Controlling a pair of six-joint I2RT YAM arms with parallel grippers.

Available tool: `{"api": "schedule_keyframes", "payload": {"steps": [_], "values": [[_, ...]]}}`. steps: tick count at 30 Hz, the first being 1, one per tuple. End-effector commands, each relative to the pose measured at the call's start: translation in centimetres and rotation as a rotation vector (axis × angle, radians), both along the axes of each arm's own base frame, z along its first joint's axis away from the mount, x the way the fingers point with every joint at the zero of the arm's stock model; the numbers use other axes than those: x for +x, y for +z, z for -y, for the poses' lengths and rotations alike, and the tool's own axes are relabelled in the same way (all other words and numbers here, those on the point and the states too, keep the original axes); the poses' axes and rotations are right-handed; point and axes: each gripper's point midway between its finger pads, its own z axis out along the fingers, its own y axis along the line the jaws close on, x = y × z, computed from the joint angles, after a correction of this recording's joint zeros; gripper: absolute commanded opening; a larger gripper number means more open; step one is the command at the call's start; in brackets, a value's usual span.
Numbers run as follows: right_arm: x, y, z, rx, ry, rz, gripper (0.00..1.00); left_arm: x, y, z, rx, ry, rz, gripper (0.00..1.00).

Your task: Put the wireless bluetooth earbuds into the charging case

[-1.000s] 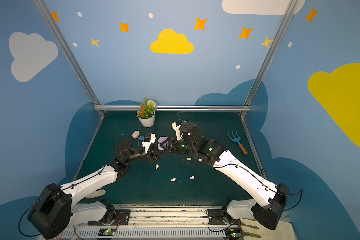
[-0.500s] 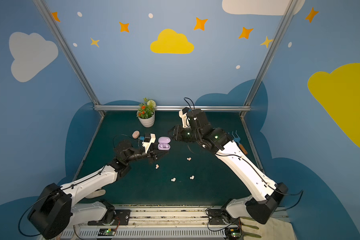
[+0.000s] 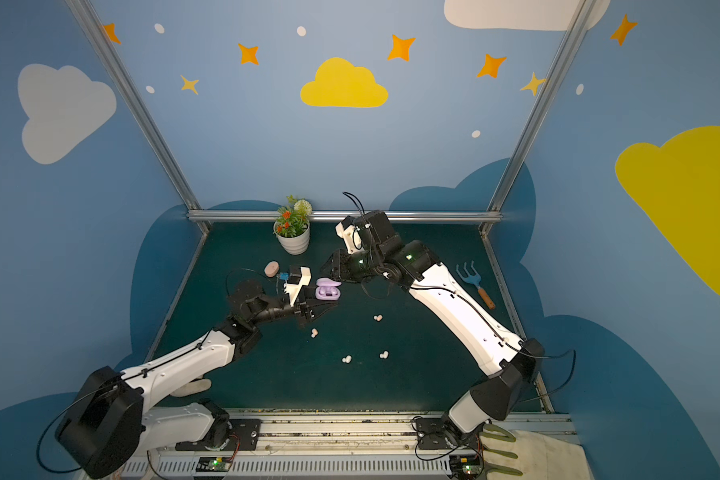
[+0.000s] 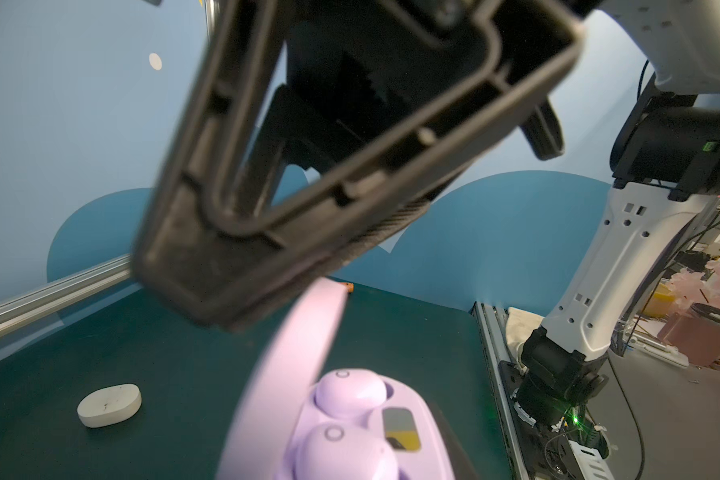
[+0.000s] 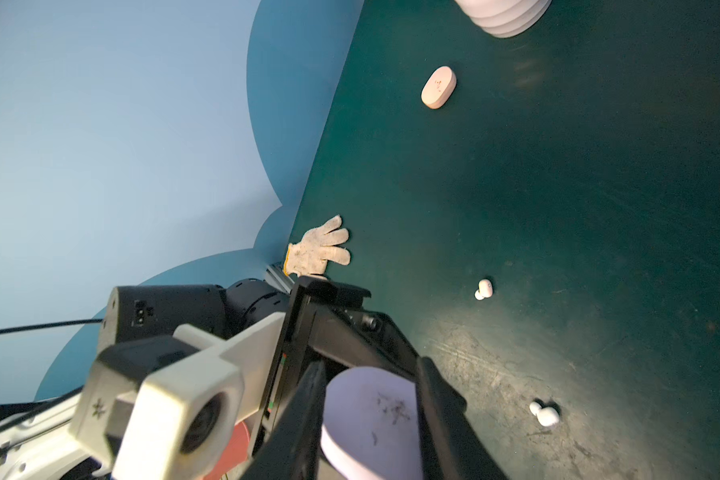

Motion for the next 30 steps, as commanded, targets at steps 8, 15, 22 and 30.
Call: {"api": "schedule_keyframes", "payload": {"steps": [8, 15, 22, 30], "values": [[-4.0, -0.8, 0.9, -0.073, 0.044, -0.045, 0.35, -0.3, 1.8, -0.3, -0.031, 0.009, 0.062, 0.30], [-2.7, -0.3, 3.2, -0.155, -0.091, -0.001, 0.55, -0.5, 1.8, -0.3, -0.028, 0.005, 0.059, 0.31], [-2.5, -1.7, 2.4, -0.188, -0.097, -0.062, 0.67, -0.6, 1.8, -0.2, -0.028, 0.000, 0.060, 0.31], [-2.9, -2.3, 0.5, -0.197, -0.041, -0.089, 0.70, -0.6, 1.9, -0.3, -0.028, 0.004, 0.064, 0.32]]}}
